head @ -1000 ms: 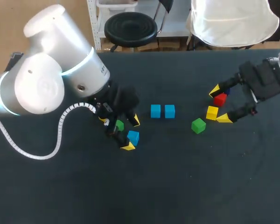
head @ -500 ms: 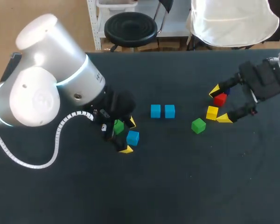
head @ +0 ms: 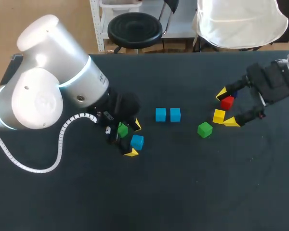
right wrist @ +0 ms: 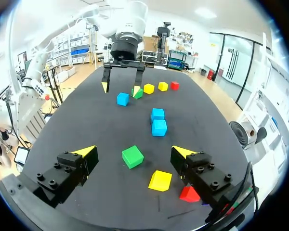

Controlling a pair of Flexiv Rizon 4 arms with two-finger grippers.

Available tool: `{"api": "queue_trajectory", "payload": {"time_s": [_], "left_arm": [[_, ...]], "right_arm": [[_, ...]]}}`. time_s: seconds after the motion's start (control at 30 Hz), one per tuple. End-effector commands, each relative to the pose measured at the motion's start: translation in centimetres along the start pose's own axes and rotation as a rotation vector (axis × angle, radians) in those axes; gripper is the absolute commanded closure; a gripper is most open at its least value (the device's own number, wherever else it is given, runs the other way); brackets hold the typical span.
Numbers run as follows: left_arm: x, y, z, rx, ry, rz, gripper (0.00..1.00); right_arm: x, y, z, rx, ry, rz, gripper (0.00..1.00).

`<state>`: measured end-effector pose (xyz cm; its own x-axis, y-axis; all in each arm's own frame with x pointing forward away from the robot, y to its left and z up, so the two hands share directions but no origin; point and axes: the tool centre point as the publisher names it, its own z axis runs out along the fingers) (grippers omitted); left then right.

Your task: Place the blue cubes, place green cubes on the blue cubes, place the yellow cubes on the green cubes, then place the red cubes on the yellow cubes, and place purple cube on the red cubes.

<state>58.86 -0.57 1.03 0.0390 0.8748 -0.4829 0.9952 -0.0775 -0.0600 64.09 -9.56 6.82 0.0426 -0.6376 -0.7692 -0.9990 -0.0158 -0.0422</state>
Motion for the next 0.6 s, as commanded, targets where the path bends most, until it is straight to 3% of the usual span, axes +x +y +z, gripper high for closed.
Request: {"api": "queue_trajectory", "payload": {"time_s": [0.03, 0.6], "left_arm": [[0.07, 0.6, 0.39, -0.006, 0.011, 0.001, 0.0], [0.79, 1.38, 0.96, -0.019, 0.037, -0.021, 0.0]], "right_arm": [[0.05, -0.03, 0.02, 0.0, -0.002, -0.001, 0.0], [0.05, -0.03, 0.02, 0.0, -0.002, -0.001, 0.0]]}}
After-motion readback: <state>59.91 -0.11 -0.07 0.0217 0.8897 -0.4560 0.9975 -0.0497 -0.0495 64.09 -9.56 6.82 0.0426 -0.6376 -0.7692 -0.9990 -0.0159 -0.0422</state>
